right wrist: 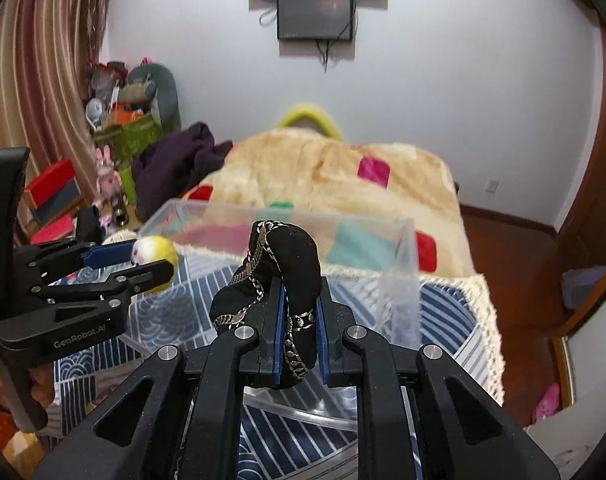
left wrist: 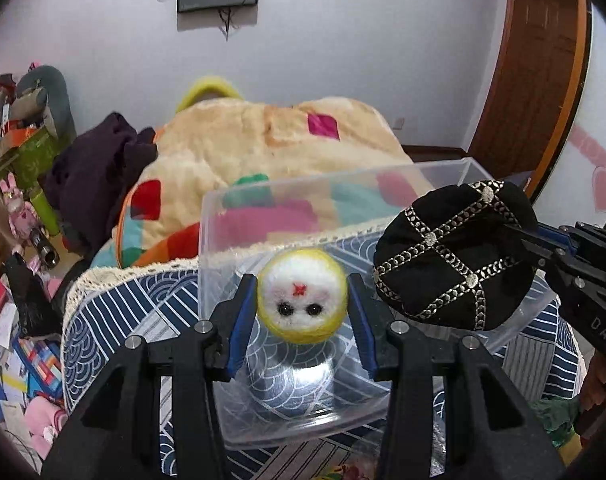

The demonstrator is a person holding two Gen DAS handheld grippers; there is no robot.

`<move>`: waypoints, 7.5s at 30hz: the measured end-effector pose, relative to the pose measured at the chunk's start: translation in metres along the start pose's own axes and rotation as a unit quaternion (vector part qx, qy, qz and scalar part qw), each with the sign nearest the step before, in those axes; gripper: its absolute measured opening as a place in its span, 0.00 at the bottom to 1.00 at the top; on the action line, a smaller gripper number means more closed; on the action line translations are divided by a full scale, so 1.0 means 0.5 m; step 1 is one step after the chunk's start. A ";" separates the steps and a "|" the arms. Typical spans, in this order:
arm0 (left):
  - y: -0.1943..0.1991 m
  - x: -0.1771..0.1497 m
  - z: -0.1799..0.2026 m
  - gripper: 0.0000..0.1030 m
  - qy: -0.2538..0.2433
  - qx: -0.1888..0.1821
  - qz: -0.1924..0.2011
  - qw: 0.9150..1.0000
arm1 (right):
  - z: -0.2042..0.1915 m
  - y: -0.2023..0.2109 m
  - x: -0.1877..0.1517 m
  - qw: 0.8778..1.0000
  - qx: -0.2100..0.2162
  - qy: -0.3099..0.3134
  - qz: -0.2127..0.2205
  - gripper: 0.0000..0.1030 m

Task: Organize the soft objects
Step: 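Lower the felt ball into the clear box with the left tool while the right tool drops the pouch in, then grasp the silver mesh bag with the left tool while the right tool grasps the green knitted glove, then release the silver mesh bag into the box with the left tool while the right tool drops the glove in, then grasp the yellow sponge with the left tool while the right tool grasps the white cloth bag, then drop the yellow sponge into the box with the left tool while the right tool drops the white bag in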

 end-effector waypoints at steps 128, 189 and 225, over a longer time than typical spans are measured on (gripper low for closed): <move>-0.022 0.000 0.073 0.32 -0.015 -0.047 -0.005 0.999 | -0.016 -0.028 -0.021 0.999 0.038 -0.014 -0.018 0.27; 0.213 -0.376 0.124 0.36 -0.017 -0.073 -0.067 0.995 | -0.089 0.166 -0.340 0.992 0.088 -0.059 -0.067 0.60; 0.321 -0.075 0.084 0.29 -0.011 -0.067 0.122 0.990 | -0.006 0.285 -0.057 0.987 0.041 -0.073 0.138 0.21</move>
Point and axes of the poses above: each gripper's, at about its wrist camera, not at the fingertips, and y roughly against the way its jaws point, z to its right, x to its top, the point moved 8 cm from there along -y, roughly the way its jaws point
